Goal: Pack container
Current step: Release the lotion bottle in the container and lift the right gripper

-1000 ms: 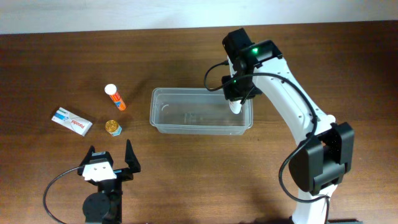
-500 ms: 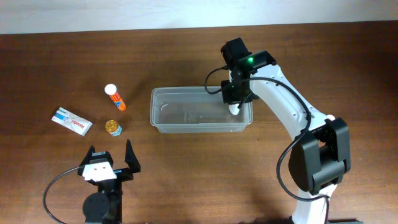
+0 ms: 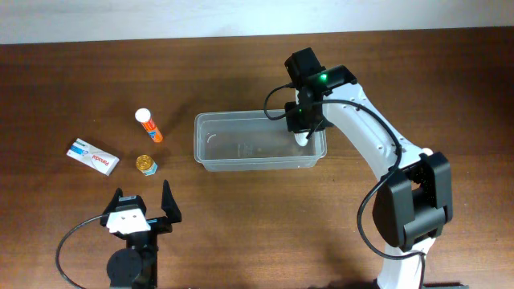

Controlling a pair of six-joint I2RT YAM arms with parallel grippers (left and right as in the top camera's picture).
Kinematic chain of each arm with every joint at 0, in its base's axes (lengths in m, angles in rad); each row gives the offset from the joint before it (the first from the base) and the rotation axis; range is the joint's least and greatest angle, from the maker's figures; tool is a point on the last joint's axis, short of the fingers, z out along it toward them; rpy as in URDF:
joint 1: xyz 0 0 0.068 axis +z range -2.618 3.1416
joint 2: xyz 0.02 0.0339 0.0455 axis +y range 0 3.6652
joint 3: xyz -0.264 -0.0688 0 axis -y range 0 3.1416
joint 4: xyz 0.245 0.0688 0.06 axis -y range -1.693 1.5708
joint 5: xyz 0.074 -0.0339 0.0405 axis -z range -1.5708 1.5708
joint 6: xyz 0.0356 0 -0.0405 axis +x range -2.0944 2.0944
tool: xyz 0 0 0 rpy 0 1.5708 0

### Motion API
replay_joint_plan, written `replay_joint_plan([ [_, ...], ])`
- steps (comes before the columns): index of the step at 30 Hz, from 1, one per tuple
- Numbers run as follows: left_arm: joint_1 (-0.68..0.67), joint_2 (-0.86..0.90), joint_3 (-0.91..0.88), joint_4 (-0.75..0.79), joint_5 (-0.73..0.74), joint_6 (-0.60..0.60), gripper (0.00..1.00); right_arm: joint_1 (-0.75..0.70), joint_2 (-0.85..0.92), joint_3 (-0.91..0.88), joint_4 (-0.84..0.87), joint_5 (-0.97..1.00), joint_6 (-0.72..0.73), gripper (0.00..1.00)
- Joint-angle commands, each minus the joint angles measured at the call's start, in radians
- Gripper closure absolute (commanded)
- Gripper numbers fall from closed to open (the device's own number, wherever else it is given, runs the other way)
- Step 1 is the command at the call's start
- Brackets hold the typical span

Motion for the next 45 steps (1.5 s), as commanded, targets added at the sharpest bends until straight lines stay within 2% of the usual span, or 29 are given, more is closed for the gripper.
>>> replay_joint_plan([
  [1, 0.005, -0.008, -0.010, 0.003, 0.000, 0.016, 0.01, 0.007, -0.007, 0.000, 0.007, 0.020, 0.006, 0.78],
  [12, 0.005, -0.008, -0.010, 0.003, 0.000, 0.016, 0.00, 0.007, -0.007, 0.000, 0.007, 0.020, 0.006, 0.67],
  [21, 0.005, -0.008, -0.010, 0.003, 0.000, 0.016, 0.01, 0.007, -0.008, 0.010, 0.003, 0.019, 0.005, 0.67],
  [32, 0.005, -0.008, -0.010, 0.003, 0.000, 0.016, 0.01, 0.006, -0.023, 0.179, -0.130, 0.021, -0.014, 0.64],
  [45, 0.005, -0.008, -0.010, 0.003, 0.000, 0.016, 0.00, 0.005, -0.023, 0.185, -0.200, 0.047, -0.033, 0.64],
])
